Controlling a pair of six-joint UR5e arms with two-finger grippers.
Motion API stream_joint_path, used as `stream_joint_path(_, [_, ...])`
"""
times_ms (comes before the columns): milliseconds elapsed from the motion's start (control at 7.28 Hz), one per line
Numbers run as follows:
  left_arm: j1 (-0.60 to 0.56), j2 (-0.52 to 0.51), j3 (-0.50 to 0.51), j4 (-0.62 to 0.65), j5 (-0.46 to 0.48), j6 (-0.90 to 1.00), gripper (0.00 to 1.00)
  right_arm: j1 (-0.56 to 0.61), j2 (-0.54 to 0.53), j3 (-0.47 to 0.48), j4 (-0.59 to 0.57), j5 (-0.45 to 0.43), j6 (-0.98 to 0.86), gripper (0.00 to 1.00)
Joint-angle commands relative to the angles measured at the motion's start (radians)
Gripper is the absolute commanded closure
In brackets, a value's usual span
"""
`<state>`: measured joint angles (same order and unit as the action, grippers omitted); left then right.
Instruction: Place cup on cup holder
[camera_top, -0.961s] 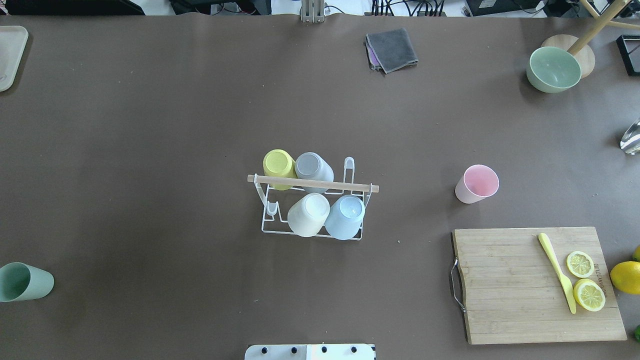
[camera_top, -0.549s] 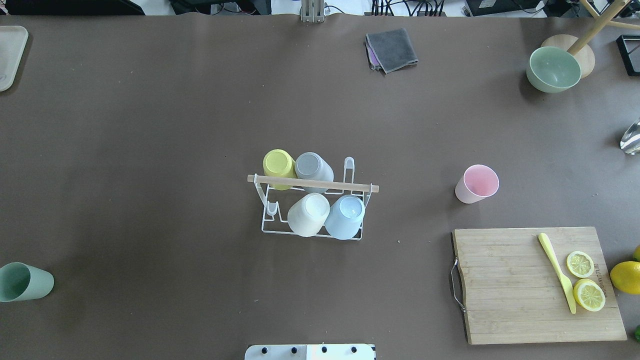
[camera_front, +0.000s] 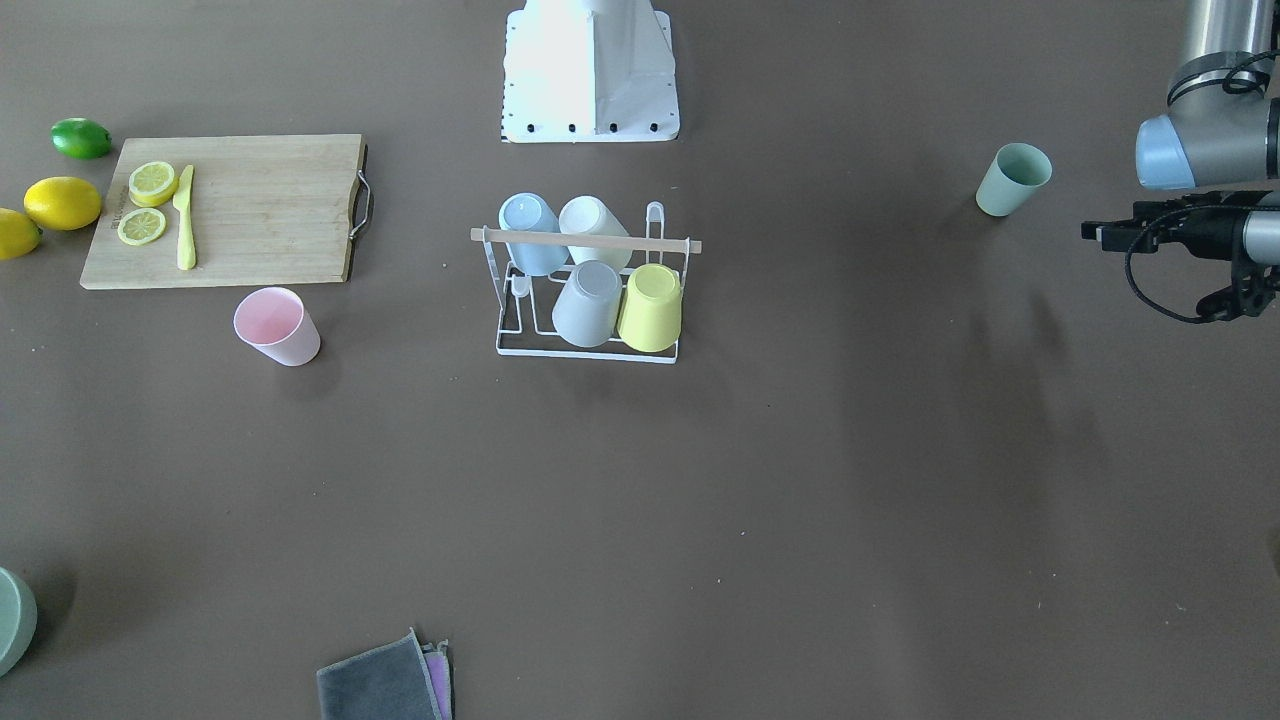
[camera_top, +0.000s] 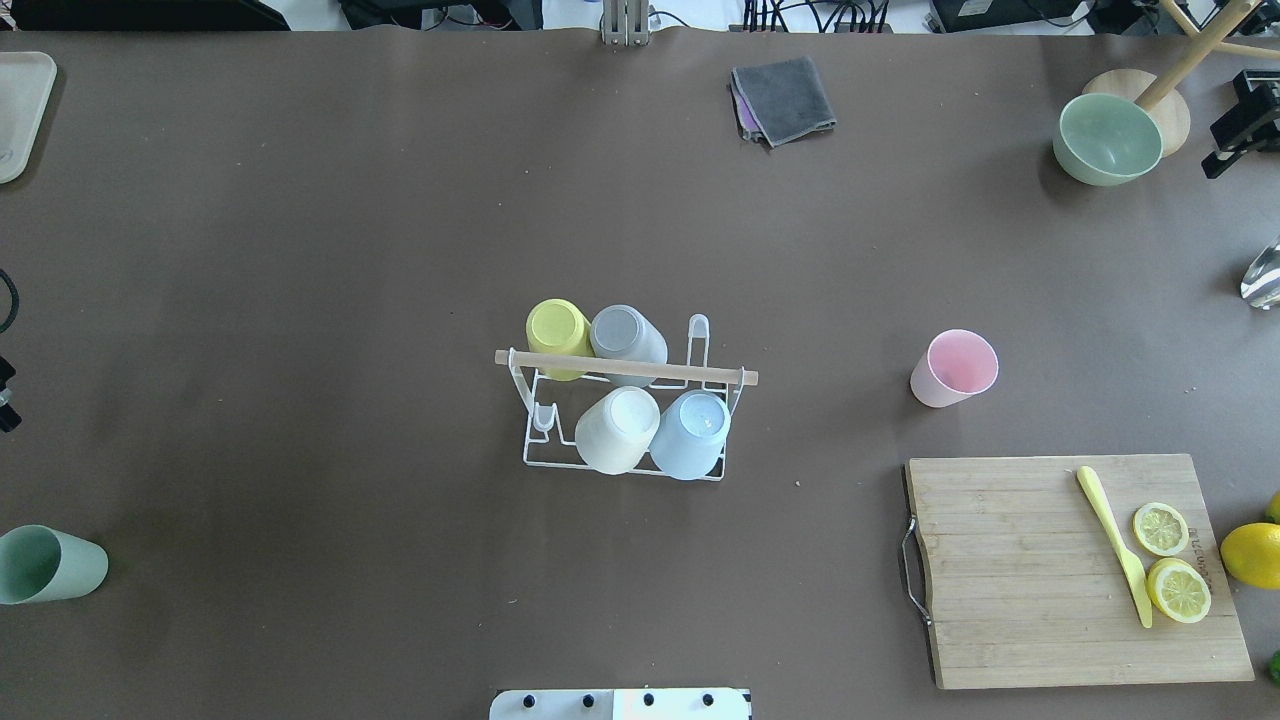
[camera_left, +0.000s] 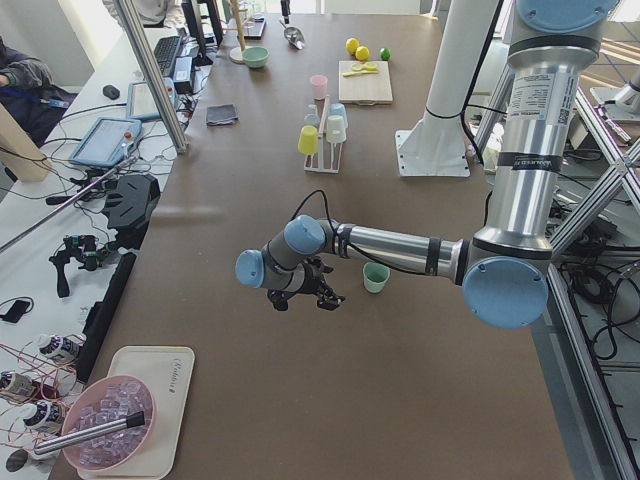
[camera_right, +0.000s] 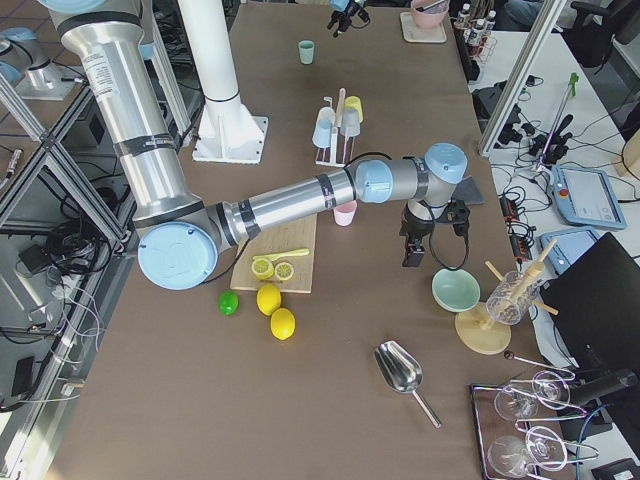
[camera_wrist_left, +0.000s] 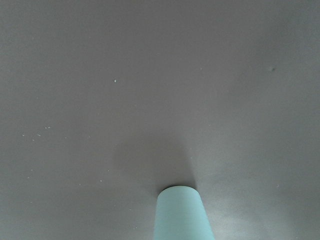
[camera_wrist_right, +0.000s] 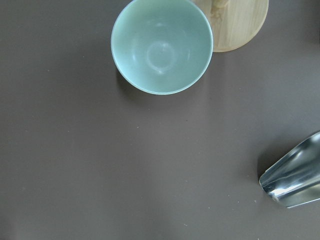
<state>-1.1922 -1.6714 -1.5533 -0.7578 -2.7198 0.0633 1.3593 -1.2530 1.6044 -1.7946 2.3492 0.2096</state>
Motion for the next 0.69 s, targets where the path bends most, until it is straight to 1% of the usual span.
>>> stream_joint_path(0, [0.023, -0.002, 0.034, -0.002, -0.043, 0.053, 0.03, -0.095, 0.033, 0.005, -0.026, 0.01, 0.042, 0.0])
stream_joint_path(137, [0.036, -0.002, 0.039, 0.0, -0.058, 0.059, 0.03, -0.156, 0.076, 0.0, -0.087, 0.004, 0.072, 0.0])
stream_joint_path(275, [0.052, -0.002, 0.045, 0.0, -0.064, 0.059, 0.03, -0.181, 0.125, -0.003, -0.165, 0.001, 0.073, 0.0])
stream_joint_path(412, [0.081, -0.002, 0.056, 0.0, -0.099, 0.07, 0.03, -0.187, 0.157, 0.009, -0.23, 0.002, 0.073, 0.0])
stream_joint_path(549, [0.106, -0.002, 0.067, 0.0, -0.121, 0.075, 0.03, -0.215, 0.185, -0.003, -0.247, -0.001, 0.073, 0.0])
